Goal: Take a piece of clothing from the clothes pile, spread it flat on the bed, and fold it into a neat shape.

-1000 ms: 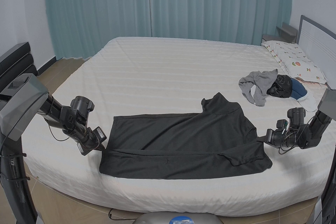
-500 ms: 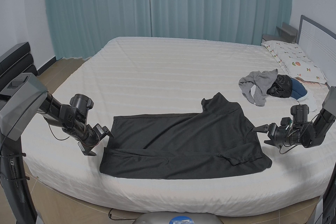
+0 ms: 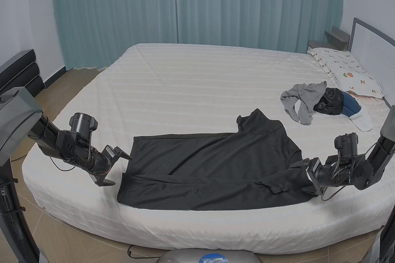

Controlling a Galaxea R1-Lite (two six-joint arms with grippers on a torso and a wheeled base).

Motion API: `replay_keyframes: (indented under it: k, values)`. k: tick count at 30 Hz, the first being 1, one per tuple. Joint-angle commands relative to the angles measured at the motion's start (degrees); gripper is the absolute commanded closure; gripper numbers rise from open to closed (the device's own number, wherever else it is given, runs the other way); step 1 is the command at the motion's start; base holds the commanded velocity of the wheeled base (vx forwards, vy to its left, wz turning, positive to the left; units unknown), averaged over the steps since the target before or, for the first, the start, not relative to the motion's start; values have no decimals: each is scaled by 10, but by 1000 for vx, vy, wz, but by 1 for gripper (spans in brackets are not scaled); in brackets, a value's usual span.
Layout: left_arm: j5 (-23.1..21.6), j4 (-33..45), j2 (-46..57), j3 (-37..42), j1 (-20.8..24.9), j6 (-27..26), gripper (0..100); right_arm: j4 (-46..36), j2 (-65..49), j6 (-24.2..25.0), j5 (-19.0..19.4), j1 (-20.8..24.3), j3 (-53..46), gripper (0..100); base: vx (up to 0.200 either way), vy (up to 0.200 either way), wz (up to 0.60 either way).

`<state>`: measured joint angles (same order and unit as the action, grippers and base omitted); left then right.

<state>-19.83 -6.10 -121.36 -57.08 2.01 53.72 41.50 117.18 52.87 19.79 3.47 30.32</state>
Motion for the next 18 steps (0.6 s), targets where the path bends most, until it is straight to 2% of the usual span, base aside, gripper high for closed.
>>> replay_keyframes:
  k: [1, 9, 13, 18]
  values:
    - [-1, -3, 4, 19, -2, 0, 0, 8, 31, 11, -10, 20, -1, 0, 0, 0, 0]
    - [0, -21, 5, 27, 0, 0, 0, 67, 61, 12, -13, 13, -10, 0, 0, 0, 0]
    - [0, -21, 5, 27, 0, 0, 0, 68, 66, 13, -33, 13, -10, 0, 0, 0, 0]
    - [0, -21, 5, 27, 0, -1, 0, 68, 71, 12, -35, 13, -9, 0, 0, 0, 0]
